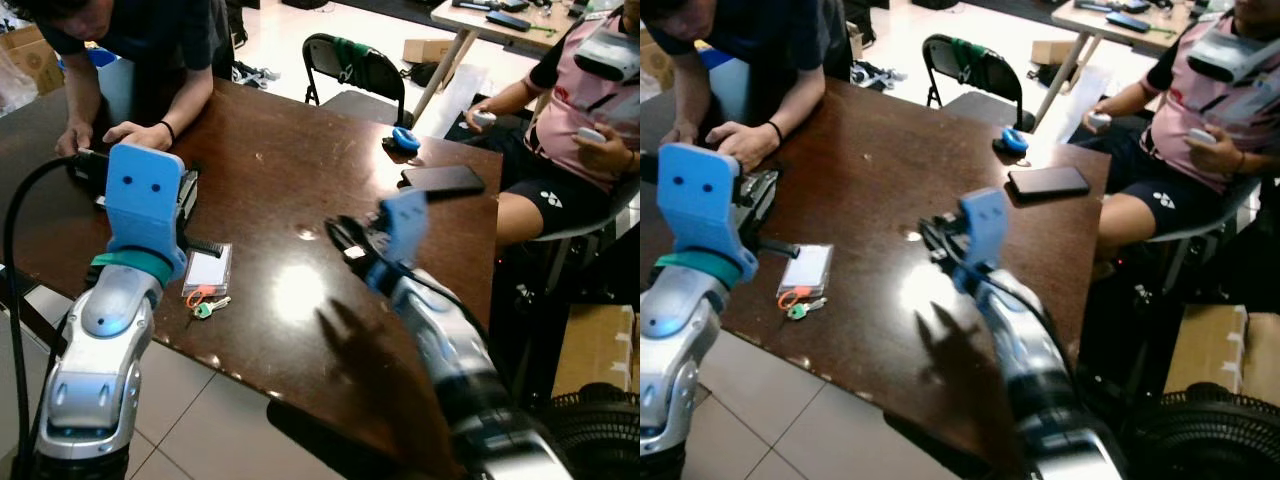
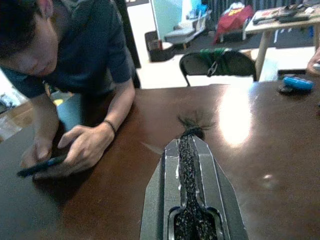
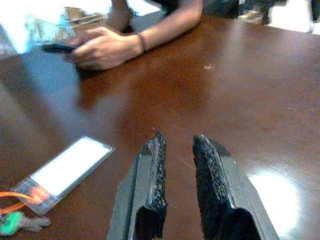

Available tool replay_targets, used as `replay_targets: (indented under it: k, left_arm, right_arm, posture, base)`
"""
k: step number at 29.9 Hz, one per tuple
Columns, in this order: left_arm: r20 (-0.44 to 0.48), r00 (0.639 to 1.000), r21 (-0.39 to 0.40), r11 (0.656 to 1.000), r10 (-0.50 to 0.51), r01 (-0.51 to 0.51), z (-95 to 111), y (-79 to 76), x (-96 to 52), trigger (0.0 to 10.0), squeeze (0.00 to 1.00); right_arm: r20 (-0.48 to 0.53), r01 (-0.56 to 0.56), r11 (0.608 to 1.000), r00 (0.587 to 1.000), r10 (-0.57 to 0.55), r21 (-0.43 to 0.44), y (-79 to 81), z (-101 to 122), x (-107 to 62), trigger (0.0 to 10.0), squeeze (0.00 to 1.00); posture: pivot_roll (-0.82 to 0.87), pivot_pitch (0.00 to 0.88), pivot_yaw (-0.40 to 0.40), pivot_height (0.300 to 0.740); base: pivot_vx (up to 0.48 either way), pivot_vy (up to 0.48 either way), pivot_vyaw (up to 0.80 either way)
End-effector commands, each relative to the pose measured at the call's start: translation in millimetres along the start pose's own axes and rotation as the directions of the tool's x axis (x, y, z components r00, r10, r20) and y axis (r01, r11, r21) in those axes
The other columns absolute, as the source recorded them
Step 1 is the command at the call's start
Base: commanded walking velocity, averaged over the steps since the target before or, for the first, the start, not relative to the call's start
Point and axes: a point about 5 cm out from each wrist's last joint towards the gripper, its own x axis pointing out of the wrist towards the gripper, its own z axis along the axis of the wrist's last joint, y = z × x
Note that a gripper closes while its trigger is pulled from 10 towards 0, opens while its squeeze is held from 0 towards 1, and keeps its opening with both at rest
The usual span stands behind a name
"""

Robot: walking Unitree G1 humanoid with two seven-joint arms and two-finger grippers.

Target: Hang keys on a hook

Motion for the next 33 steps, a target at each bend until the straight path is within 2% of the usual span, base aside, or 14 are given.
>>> replay_targets:
  k: [1,6,9,14,17,19,21,22,23,25,26,28,31,33]
  left_arm:
    - [-0.007,1.000,0.009,1.000,0.003,-0.003,-1,0.8,-3.7,10.0,0.00]
    - [-0.005,1.000,0.001,1.000,0.009,-0.009,0,2.6,-9.0,10.0,0.00]
    - [0.001,1.000,0.012,1.000,0.025,-0.025,3,3.7,-16.6,10.0,0.00]
    - [0.019,1.000,0.035,0.999,0.021,-0.022,10,3.7,-26.1,10.0,0.00]
    - [0.024,1.000,0.043,0.999,0.000,-0.001,14,0.9,-32.8,10.0,0.00]
    - [0.013,1.000,0.039,0.999,-0.009,0.009,12,-1.6,-36.1,10.0,0.00]
    - [0.013,1.000,0.039,0.999,-0.009,0.009,12,-1.6,-36.1,10.0,0.00]
    - [0.007,1.000,0.036,0.999,-0.009,0.009,11,-2.2,-36.1,10.0,0.00]
    - [0.007,1.000,0.036,0.999,-0.009,0.009,11,-2.2,-36.1,10.0,0.00]
    - [-0.003,1.000,0.032,0.999,-0.014,0.014,6,-4.7,-33.1,10.0,0.00]
    - [-0.003,1.000,0.032,0.999,-0.014,0.014,6,-4.7,-33.1,10.0,0.00]
    - [-0.013,1.000,0.030,0.999,-0.012,0.012,2,-5.6,-29.1,10.0,0.00]
    - [-0.017,1.000,0.030,0.999,-0.010,0.010,0,-5.5,-27.3,10.0,0.00]
    - [-0.020,1.000,0.030,1.000,0.003,-0.002,-3,-4.2,-25.0,10.0,0.00]
  right_arm:
    - [-0.061,0.021,0.999,0.998,-0.018,0.035,-2.1,-14,-1.8,10.0,0.00]
    - [-0.107,-0.047,0.997,0.993,0.054,0.063,9.0,-13,10.9,10.0,0.00]
    - [-0.181,-0.219,0.975,0.958,0.222,0.034,31.7,-16,21.1,10.0,0.00]
    - [-0.235,-0.267,0.963,0.935,0.265,0.023,38.9,-24,24.1,10.0,0.00]
    - [-0.168,-0.252,0.967,0.953,0.252,0.017,35.2,-15,25.5,10.0,0.00]
    - [0.022,-0.168,0.986,0.985,0.169,-0.018,19.6,9,20.5,10.0,0.00]
    - [0.022,-0.168,0.986,0.985,0.169,-0.018,19.6,9,20.5,10.0,0.00]
    - [0.098,-0.133,0.991,0.986,0.134,-0.014,12.6,18,16.2,10.0,0.00]
    - [0.098,-0.133,0.991,0.986,0.134,-0.014,12.6,18,16.2,10.0,0.00]
    - [0.258,-0.025,0.997,0.965,0.045,-0.079,-4.5,31,-10.7,10.0,0.00]
    - [0.258,-0.025,0.997,0.965,0.045,-0.079,-4.5,31,-10.7,10.0,0.00]
    - [0.331,0.051,0.992,0.944,-0.010,-0.114,-11.9,33,-34.8,10.0,0.00]
    - [0.343,0.073,0.992,0.939,-0.032,-0.107,-14.0,33,-41.9,10.0,0.00]
    - [0.366,0.153,0.982,0.925,-0.102,-0.113,-21.1,30,-63.8,10.0,0.00]
  posture:
    - [0.14,0.131,0.046,0.740]
    - [0.16,0.147,0.030,0.740]
    - [0.19,0.176,0.012,0.740]
    - [0.21,0.197,0.002,0.740]
    - [0.23,0.210,-0.007,0.740]
    - [0.20,0.216,0.009,0.740]
    - [0.20,0.216,0.009,0.740]
    - [0.20,0.216,0.009,0.740]
    - [0.20,0.216,0.009,0.740]
    - [0.15,0.203,0.027,0.740]
    - [0.15,0.203,0.027,0.740]
    - [0.13,0.193,0.034,0.740]
    - [0.13,0.191,0.036,0.740]
    - [0.11,0.172,0.040,0.740]
  base:
    - [0.000,0.000,0.00]
    - [0.000,0.000,0.00]
    - [0.000,0.000,0.00]
    - [0.000,0.000,0.00]
    - [0.000,0.000,0.00]
    - [0.000,0.000,0.00]
    - [0.000,0.000,0.00]
    - [0.000,0.000,0.00]
    - [0.000,0.000,0.00]
    - [0.000,0.000,0.00]
    - [0.000,0.000,0.00]
    - [0.000,0.000,0.00]
    - [0.000,0.000,0.00]
    - [0.000,0.000,0.00]
